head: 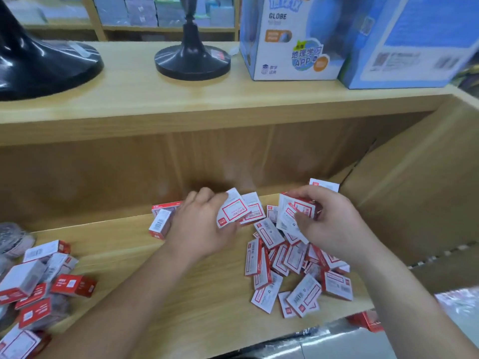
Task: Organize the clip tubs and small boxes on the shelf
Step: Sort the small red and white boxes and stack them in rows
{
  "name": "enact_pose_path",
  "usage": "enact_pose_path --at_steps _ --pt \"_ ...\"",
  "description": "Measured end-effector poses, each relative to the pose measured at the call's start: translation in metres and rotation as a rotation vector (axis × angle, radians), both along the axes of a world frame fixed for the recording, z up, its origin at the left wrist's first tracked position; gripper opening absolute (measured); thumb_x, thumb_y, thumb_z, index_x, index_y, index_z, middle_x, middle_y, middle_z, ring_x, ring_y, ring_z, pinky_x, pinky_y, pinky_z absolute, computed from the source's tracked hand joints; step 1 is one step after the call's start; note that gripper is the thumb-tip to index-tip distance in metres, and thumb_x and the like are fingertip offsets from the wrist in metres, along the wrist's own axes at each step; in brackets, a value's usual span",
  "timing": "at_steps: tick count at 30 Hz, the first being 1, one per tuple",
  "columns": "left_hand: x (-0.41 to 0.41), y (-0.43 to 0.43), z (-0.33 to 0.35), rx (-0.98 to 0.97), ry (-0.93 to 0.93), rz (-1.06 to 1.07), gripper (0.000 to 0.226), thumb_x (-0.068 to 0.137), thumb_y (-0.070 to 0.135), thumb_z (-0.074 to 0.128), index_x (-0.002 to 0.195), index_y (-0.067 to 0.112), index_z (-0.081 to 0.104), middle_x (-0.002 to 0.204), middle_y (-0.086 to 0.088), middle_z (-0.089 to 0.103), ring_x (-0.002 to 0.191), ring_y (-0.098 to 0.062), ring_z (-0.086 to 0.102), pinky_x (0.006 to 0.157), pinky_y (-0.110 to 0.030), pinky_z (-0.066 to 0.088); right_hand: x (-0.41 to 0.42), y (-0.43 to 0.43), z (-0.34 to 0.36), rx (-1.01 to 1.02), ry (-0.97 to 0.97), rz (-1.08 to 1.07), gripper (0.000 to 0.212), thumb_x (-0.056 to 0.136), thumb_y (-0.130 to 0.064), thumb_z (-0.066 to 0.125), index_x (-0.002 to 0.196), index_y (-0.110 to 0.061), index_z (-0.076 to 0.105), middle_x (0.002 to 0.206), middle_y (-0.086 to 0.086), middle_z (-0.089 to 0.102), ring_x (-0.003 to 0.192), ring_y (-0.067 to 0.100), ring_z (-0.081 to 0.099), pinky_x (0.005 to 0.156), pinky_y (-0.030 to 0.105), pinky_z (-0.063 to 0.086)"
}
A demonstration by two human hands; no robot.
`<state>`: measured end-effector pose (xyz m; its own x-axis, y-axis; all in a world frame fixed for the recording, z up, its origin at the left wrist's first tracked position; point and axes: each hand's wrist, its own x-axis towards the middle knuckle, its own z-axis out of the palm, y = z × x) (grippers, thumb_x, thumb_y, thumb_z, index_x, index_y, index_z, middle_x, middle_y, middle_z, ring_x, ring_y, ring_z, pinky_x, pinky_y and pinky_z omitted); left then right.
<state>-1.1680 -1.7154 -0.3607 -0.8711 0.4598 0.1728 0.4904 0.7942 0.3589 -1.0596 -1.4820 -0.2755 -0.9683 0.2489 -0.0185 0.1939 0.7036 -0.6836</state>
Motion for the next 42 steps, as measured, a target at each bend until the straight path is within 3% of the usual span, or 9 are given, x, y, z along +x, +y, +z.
enact_pose_path --at_steps 5,8,12,16,21,27,31,35,42 --pt "0.051 0.017 0.011 0.097 -0.123 -0.103 0.074 0.076 0.078 0.059 0.135 0.033 0.059 0.121 0.012 0.059 0.115 -0.013 0.057 0.088 -0.033 0.052 0.01 0.012 -0.001 0.07 -0.029 -0.027 0.031 0.089 -0.017 0.069 0.115 -0.035 0.066 0.088 -0.026 0.063 0.074 -0.014 0.057 0.06 0.006 0.042" --pt "0.067 0.027 -0.006 0.047 -0.125 -0.174 0.076 0.075 0.075 0.059 0.135 0.028 0.061 0.124 0.01 0.06 0.117 -0.015 0.056 0.089 -0.034 0.053 0.017 0.011 -0.007 0.127 0.001 -0.06 0.028 0.089 -0.019 0.067 0.114 -0.031 0.067 0.081 -0.024 0.06 0.072 -0.006 0.056 0.062 0.008 0.04" --pt "0.076 0.043 -0.017 0.089 -0.092 -0.191 0.071 0.075 0.072 0.06 0.128 0.025 0.064 0.115 0.007 0.06 0.111 -0.018 0.058 0.079 -0.036 0.056 0.02 0.008 -0.014 0.171 0.029 -0.107 0.029 0.093 -0.027 0.066 0.122 -0.027 0.066 0.115 -0.01 0.069 0.103 0.012 0.063 0.091 0.032 0.054" --pt "0.079 0.053 -0.018 0.118 -0.086 -0.161 0.072 0.075 0.075 0.056 0.127 0.026 0.063 0.115 0.008 0.06 0.112 -0.016 0.056 0.078 -0.04 0.057 0.019 0.008 -0.023 0.445 0.065 -0.153 0.033 0.091 -0.04 0.068 0.121 -0.025 0.065 0.12 -0.005 0.066 0.112 0.02 0.059 0.08 0.034 0.051" --pt "0.082 0.043 -0.02 0.137 -0.103 -0.175 0.063 0.086 0.066 0.055 0.134 0.026 0.063 0.134 0.007 0.06 0.122 -0.016 0.056 0.09 -0.039 0.056 0.014 0.013 -0.041 0.661 0.11 -0.199 0.043 0.08 -0.044 0.078 0.111 -0.015 0.07 0.105 0.007 0.065 0.096 0.031 0.056 0.077 0.043 0.049" --pt "0.086 0.038 -0.023 0.159 -0.161 -0.181 0.064 0.089 0.062 0.053 0.144 0.029 0.055 0.153 0.007 0.048 0.138 -0.016 0.045 0.106 -0.042 0.048 0.007 0.003 -0.033 0.622 0.156 -0.113 0.031 0.087 -0.041 0.07 0.11 -0.02 0.072 0.109 0.001 0.065 0.104 0.025 0.057 0.082 0.039 0.049" --pt "0.089 0.031 -0.019 0.248 -0.12 -0.185 0.054 0.089 0.06 0.058 0.133 0.03 0.062 0.144 0.01 0.053 0.132 -0.013 0.05 0.104 -0.032 0.048 -0.008 -0.015 -0.024 0.482 0.1 0.052 0.029 0.092 -0.05 0.061 0.11 -0.029 0.07 0.108 -0.01 0.061 0.106 0.015 0.057 0.077 0.03 0.045" --pt "0.078 -0.006 -0.02 0.355 0.055 -0.035 0.031 0.089 0.034 0.068 0.117 0.024 0.07 0.13 0.005 0.062 0.119 -0.019 0.06 0.097 -0.029 0.048 -0.033 -0.034 -0.024 0.392 -0.02 0.142 0.035 0.091 -0.051 0.06 0.12 -0.032 0.065 0.118 -0.012 0.057 0.114 0.014 0.055 0.086 0.034 0.05" --pt "0.059 -0.055 -0.04 0.091 0.061 0.018 0.051 0.085 0.046 0.062 0.129 0.02 0.063 0.141 -0.01 0.057 0.132 -0.036 0.05 0.107 -0.046 0.047 -0.077 -0.067 -0.056 0.521 -0.325 0.08 0.068 0.079 -0.073 0.059 0.131 -0.029 0.055 0.125 0.001 0.052 0.118 0.025 0.055 0.09 0.037 0.048"
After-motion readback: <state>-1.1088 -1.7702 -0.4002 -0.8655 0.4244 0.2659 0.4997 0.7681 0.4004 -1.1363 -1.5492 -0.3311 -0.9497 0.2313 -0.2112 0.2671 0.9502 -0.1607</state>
